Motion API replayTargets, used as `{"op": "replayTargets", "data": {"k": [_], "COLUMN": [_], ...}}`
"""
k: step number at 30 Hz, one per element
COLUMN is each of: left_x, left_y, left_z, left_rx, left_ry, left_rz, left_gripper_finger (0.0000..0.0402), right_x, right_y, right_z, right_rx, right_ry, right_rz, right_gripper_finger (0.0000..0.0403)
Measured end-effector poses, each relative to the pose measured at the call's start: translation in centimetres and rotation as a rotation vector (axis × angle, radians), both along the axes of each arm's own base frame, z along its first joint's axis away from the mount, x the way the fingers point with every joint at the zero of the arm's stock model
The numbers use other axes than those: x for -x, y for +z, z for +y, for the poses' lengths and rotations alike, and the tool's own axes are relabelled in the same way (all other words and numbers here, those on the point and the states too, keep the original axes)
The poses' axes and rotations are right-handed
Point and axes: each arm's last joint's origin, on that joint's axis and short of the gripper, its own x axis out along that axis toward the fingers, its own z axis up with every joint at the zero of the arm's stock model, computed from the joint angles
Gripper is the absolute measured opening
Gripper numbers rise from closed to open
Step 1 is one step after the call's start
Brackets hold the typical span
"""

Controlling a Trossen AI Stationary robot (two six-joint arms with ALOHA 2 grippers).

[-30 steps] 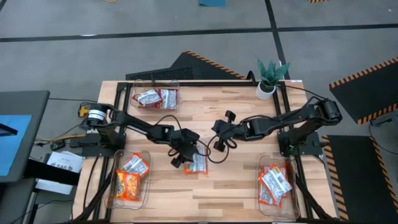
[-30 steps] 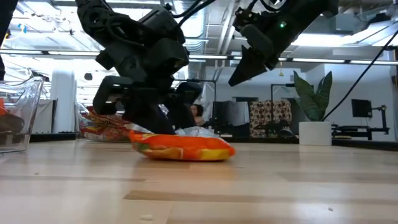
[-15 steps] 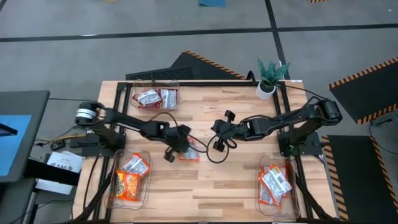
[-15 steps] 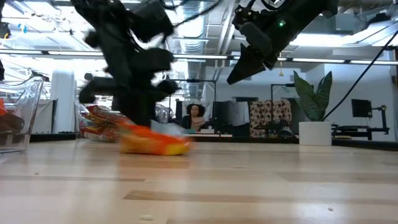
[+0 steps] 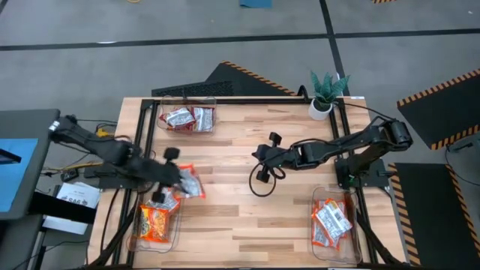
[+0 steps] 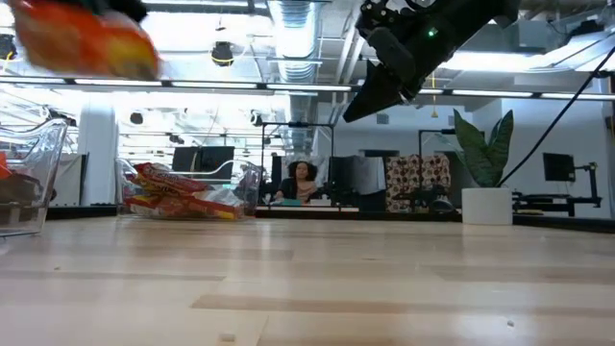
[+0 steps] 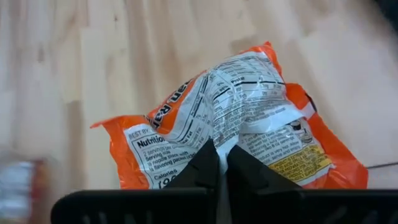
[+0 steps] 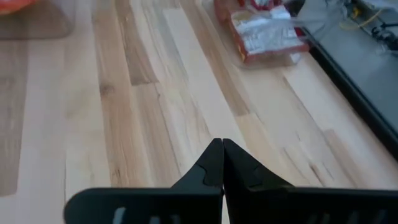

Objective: Sort Maruchan noodles
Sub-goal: Put the orange noodle pack into the bottom left transparent bin

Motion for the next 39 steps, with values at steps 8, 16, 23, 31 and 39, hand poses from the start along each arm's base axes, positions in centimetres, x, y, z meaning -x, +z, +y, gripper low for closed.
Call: {"op": "replayTargets", "data": {"k": [8,16,23,31,39], "left_x": [3.5,4.3,5.6,6.3,5.5], "left_y": [0.7,-0.9,-1.7,-2.3,-2.0], "left_z": [-3.0,-7.1,-9.3,-8.9,-9.1], "left_rx": [0.214,0.25,0.322,0.319,0.511], "left_ry": [-0.036,-0.092,-0.099,-0.081,0.12], "left_rz": [0.007,0.122,0.218,0.374,0.363], "left_gripper_finger": [0.0,0.0,0.0,0.0,0.0034], "right_x": [-0.5,-0.6,-0.6,-0.6,-0.6], "right_y": [0.6,0.8,0.7,0.7,0.7], "right_z": [-0.9,-1.9,-1.8,-1.8,-1.8], "right_rx": [0.026,0.02,0.018,0.012,0.012], "right_ry": [0.0,-0.029,-0.025,-0.029,-0.029], "right_rz": [-0.061,-0.083,-0.082,-0.084,-0.084], "right_gripper_finger": [0.0017,0.0017,0.0017,0.0017,0.0017]}}
